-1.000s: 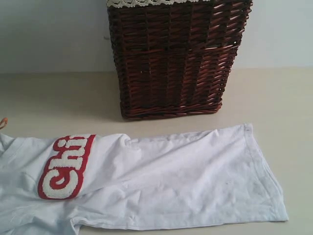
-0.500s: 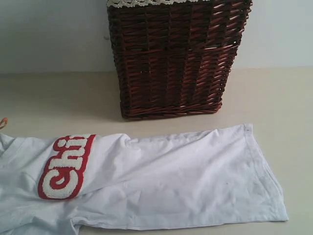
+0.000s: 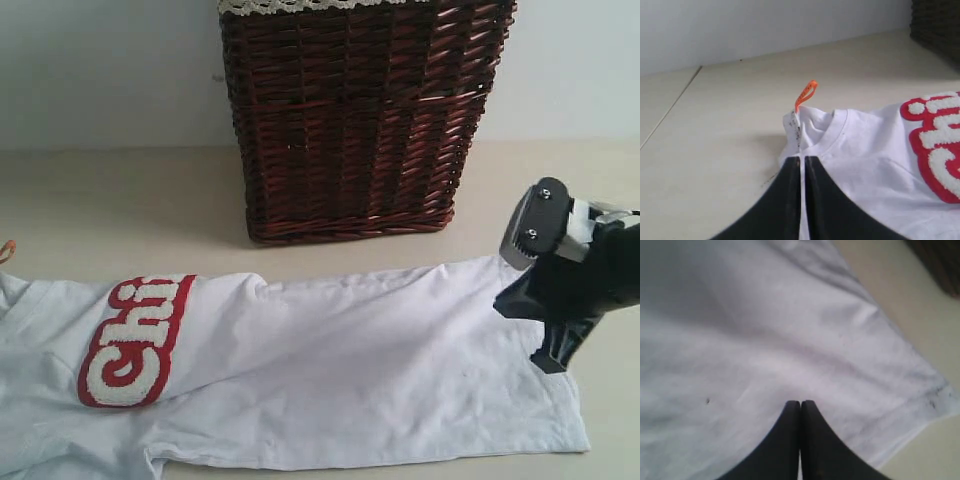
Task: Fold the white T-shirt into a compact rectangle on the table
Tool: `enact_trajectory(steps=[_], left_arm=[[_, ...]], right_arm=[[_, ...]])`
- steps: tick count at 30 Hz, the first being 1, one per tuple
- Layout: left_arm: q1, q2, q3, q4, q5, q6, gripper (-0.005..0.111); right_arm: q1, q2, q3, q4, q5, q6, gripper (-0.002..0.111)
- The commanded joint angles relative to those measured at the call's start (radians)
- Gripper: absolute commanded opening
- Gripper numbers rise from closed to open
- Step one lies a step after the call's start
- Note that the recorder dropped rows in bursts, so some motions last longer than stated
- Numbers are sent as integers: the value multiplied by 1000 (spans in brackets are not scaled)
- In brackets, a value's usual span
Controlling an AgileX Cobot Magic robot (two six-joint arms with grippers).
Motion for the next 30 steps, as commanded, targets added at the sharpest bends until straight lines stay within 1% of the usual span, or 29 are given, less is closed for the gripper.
enact_trajectory(steps=[1, 7, 9, 11, 15, 17, 18, 20, 24, 26, 28, 30], left_arm=[[1, -6, 3, -9, -2, 4, 6], [1, -6, 3, -9, -2, 4, 6], [1, -6, 3, -7, -2, 4, 6], [1, -6, 3, -7, -2, 4, 6], [1, -6, 3, -7, -2, 4, 6], [1, -6, 3, -7, -2, 4, 6], [1, -6, 3, -7, -2, 4, 6], [1, -6, 3, -7, -2, 4, 6], [1, -6, 3, -7, -2, 4, 6], [1, -6, 3, -7, -2, 4, 6], [1, -6, 3, -7, -2, 4, 6], [1, -6, 3, -7, -2, 4, 6]], right_arm=[[3, 100, -32, 0, 12, -51, 0], [3, 173, -32, -462, 5, 252, 0], [3, 191, -32, -621, -46, 423, 0], [1, 204, -32, -857, -100, 681, 0], [-35, 214, -32, -1313, -82, 1145, 0], [-68, 214, -32, -1480, -70, 1287, 0], [-86, 214, -32, -1540, -73, 1323, 0], [-117, 214, -32, -1586, -81, 1340, 0], [-130, 176, -32, -1547, -78, 1338, 0], [-130, 123, -32, -1472, -86, 1314, 0], [-130, 58, -32, -1355, -107, 1243, 0], [-130, -18, -32, -1225, -116, 1105, 2]])
